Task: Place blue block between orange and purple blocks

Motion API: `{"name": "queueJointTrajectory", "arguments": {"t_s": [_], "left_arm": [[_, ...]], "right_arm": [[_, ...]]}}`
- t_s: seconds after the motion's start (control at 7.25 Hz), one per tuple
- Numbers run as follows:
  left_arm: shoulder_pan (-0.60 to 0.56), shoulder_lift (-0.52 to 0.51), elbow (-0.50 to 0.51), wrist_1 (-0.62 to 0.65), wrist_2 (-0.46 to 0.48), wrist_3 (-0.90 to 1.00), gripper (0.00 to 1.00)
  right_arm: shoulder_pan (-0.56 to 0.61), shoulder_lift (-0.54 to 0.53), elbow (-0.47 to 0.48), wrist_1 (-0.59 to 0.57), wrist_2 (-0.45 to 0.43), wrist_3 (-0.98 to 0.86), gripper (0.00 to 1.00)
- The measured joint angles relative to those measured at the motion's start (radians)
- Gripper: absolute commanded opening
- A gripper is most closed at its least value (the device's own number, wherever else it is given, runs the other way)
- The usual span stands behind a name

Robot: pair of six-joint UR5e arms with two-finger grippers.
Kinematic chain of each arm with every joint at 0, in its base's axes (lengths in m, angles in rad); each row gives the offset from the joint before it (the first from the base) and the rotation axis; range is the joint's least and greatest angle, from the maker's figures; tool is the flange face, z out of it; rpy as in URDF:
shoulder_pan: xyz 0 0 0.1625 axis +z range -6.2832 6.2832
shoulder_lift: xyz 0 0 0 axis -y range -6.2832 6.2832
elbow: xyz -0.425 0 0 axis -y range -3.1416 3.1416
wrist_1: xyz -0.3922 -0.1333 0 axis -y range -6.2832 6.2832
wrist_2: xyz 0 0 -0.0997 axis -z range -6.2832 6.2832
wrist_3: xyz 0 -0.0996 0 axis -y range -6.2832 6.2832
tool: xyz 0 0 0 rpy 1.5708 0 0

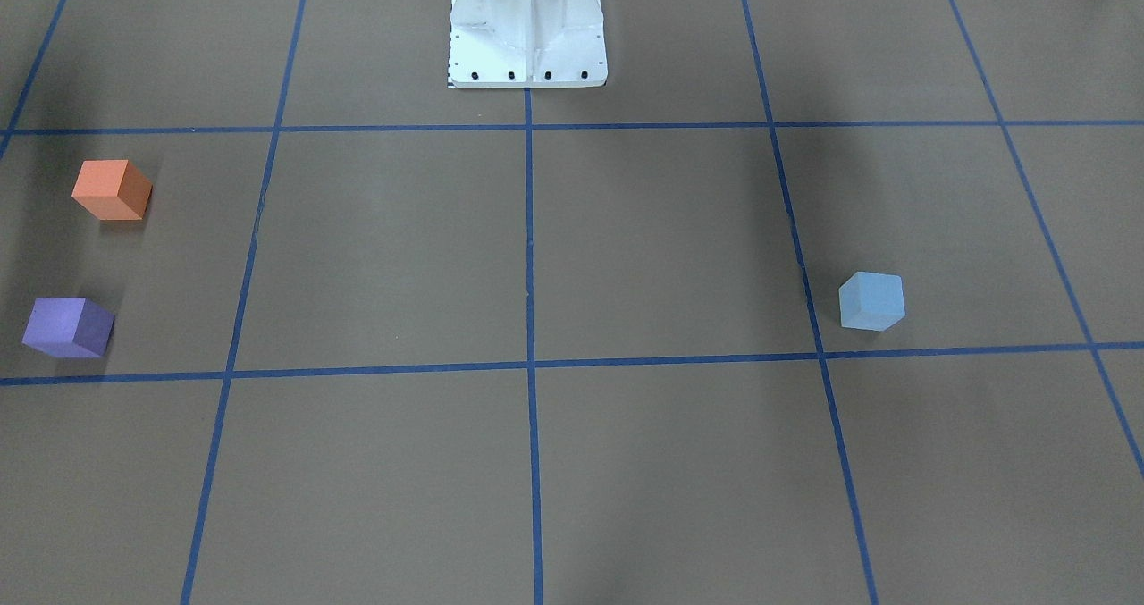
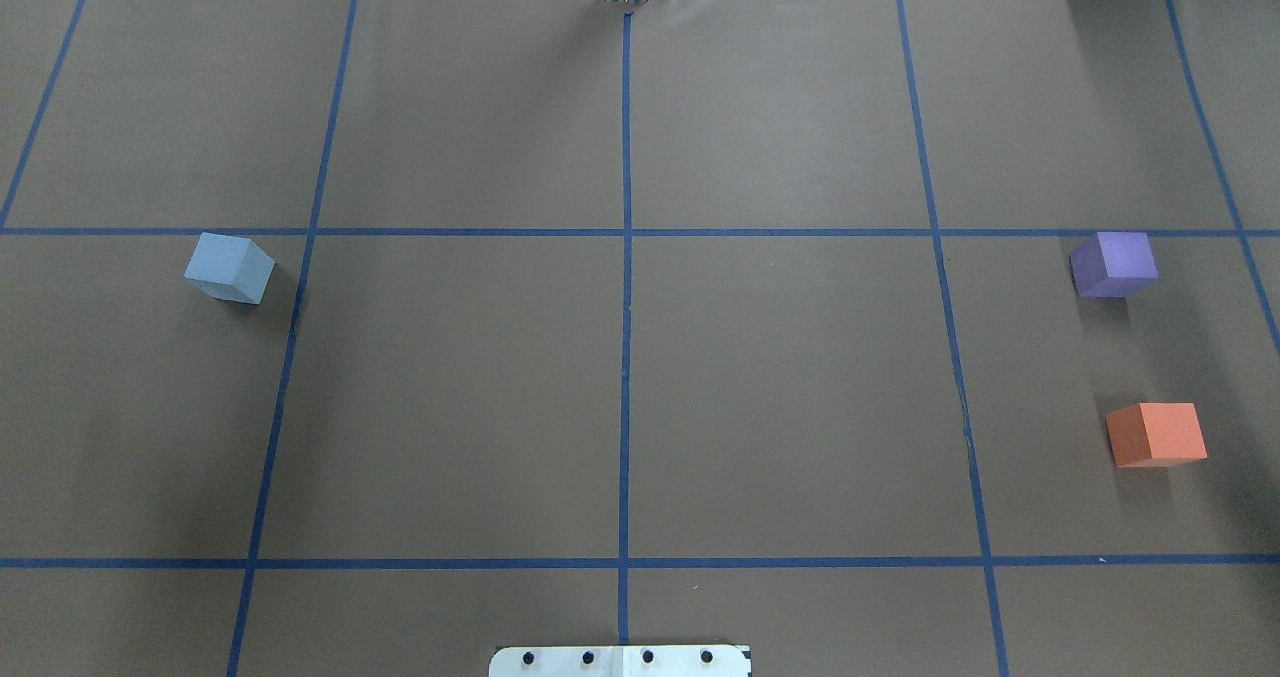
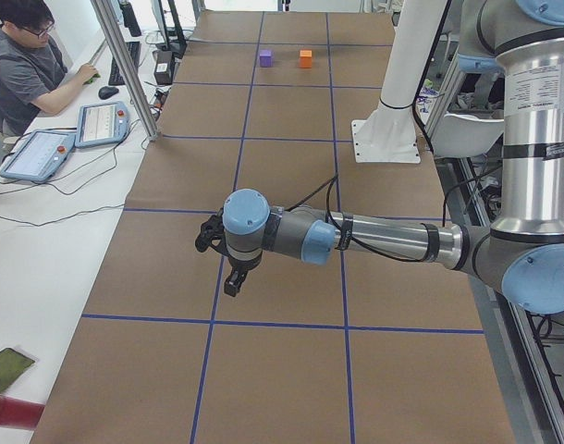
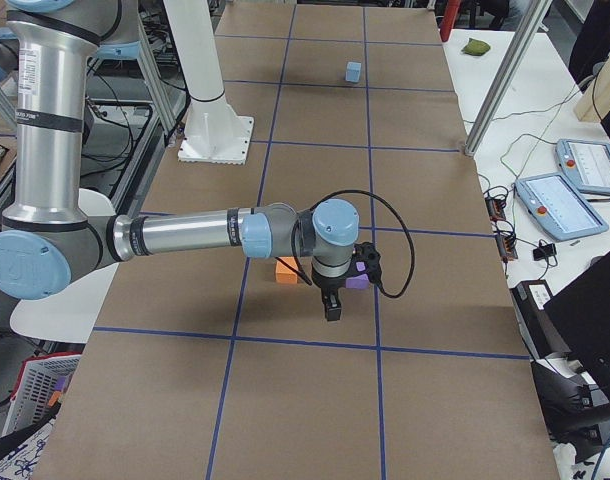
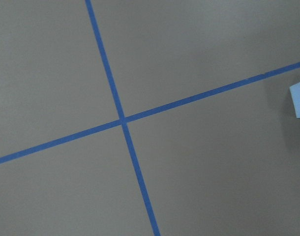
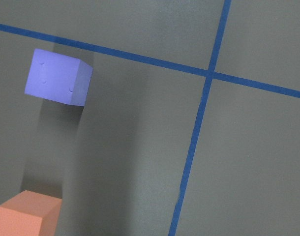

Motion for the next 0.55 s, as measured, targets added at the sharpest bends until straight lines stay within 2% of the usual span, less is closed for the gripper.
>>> {"name": "queueJointTrajectory", "arguments": {"t_s": [0.28, 0.55], "left_arm": [[0.164, -0.051, 0.006, -0.044, 0.0, -0.216, 1.0], [0.315, -0.108, 0.012, -0.133, 0.081, -0.494, 1.0]], "right_arm": [[0.0, 0.0, 0.0, 0.0, 0.001, 0.0, 1.0], [0.0, 0.0, 0.0, 0.0, 0.002, 0.0, 1.0]]}}
